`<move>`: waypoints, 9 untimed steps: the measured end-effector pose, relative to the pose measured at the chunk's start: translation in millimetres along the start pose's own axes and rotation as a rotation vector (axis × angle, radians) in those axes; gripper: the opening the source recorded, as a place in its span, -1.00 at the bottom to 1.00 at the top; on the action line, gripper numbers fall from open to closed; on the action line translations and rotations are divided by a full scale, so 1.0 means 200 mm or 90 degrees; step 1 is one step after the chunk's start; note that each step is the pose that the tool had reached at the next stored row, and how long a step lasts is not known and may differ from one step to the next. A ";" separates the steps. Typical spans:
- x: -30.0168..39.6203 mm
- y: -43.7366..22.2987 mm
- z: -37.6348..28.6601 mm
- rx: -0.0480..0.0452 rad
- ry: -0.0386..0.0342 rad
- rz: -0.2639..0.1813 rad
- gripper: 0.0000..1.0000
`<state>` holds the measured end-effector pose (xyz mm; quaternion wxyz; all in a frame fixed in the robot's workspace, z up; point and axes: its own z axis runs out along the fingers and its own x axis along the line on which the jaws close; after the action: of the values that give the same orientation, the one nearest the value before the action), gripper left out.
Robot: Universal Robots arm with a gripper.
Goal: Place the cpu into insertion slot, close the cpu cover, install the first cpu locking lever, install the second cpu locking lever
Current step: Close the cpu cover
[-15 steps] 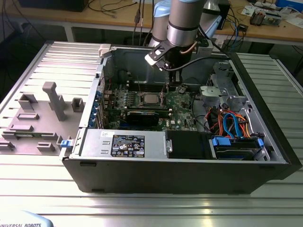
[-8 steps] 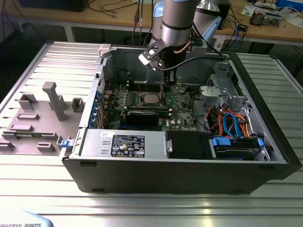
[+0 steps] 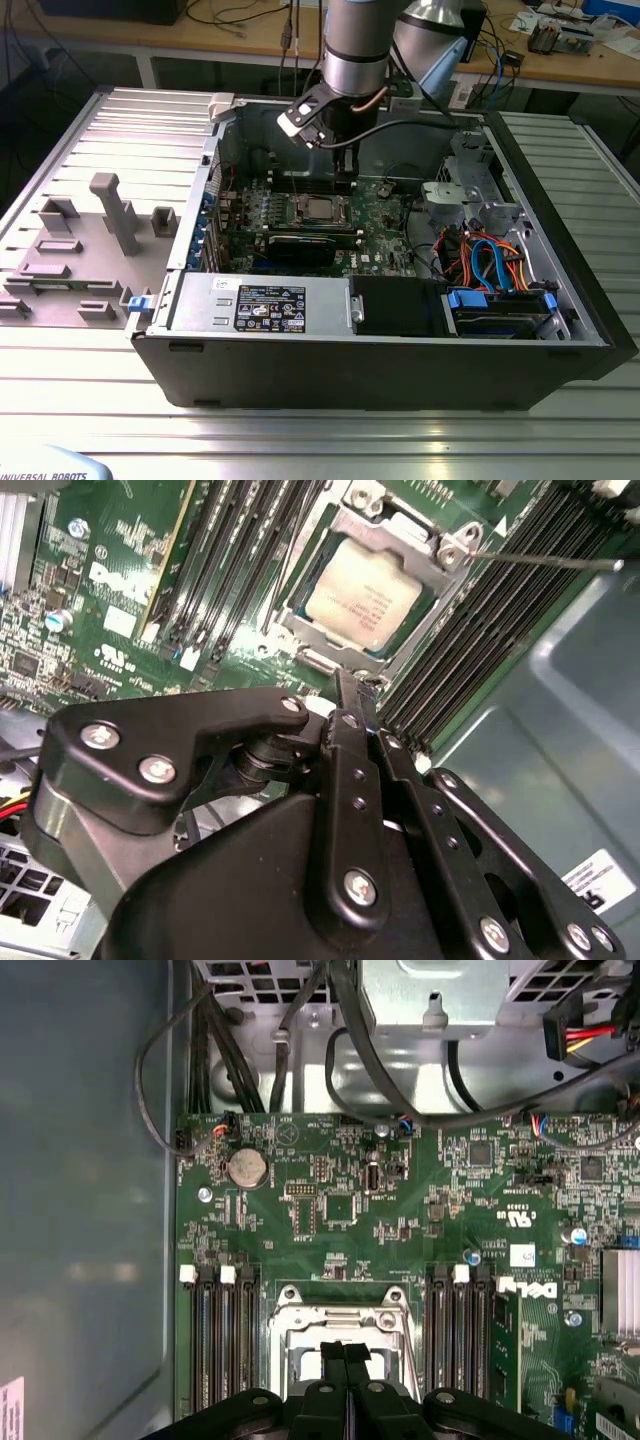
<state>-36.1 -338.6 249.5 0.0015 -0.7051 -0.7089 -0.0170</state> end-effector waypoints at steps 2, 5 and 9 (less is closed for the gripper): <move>0.000 -0.011 0.000 0.0000 0.0000 0.000 -0.79; 0.000 -0.024 0.000 0.0000 0.0000 0.000 -0.79; 0.000 -0.037 -0.001 0.0000 0.0000 0.000 -0.79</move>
<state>-43.4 -338.6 249.5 0.0015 -0.7052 -0.7089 -0.0170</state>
